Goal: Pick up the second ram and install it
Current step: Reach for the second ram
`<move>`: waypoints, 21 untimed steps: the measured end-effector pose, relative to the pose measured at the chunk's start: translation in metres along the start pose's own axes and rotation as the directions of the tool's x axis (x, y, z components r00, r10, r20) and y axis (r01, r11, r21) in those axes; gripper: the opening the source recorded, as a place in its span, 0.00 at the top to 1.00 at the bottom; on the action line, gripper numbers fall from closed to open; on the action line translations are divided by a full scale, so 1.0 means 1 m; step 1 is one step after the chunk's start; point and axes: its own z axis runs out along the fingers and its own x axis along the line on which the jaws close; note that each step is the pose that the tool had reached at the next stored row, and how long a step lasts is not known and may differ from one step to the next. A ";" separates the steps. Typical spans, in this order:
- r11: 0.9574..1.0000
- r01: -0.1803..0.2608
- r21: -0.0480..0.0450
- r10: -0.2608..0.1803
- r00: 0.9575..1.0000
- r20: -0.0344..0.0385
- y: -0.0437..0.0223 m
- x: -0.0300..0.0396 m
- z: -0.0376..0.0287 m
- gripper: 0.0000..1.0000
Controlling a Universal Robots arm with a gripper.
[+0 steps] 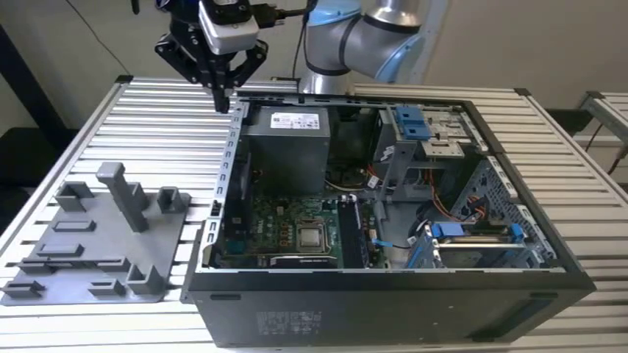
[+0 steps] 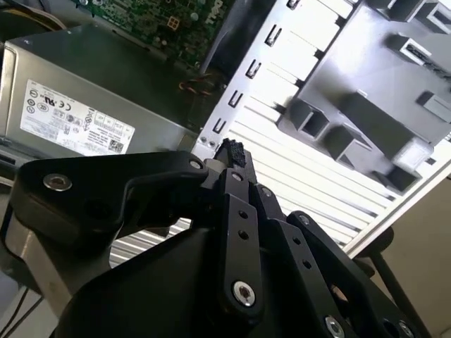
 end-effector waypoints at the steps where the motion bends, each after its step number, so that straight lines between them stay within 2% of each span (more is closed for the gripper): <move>1: 1.000 0.000 0.000 0.000 1.000 -0.002 -0.0002 0.0026 0.0000 0.89; 6: 1.000 0.000 0.001 0.000 1.000 -0.013 -0.0012 0.0171 0.0001 0.89; 21: 1.000 -0.002 0.004 0.002 0.999 -0.053 -0.0045 0.0641 0.0006 0.89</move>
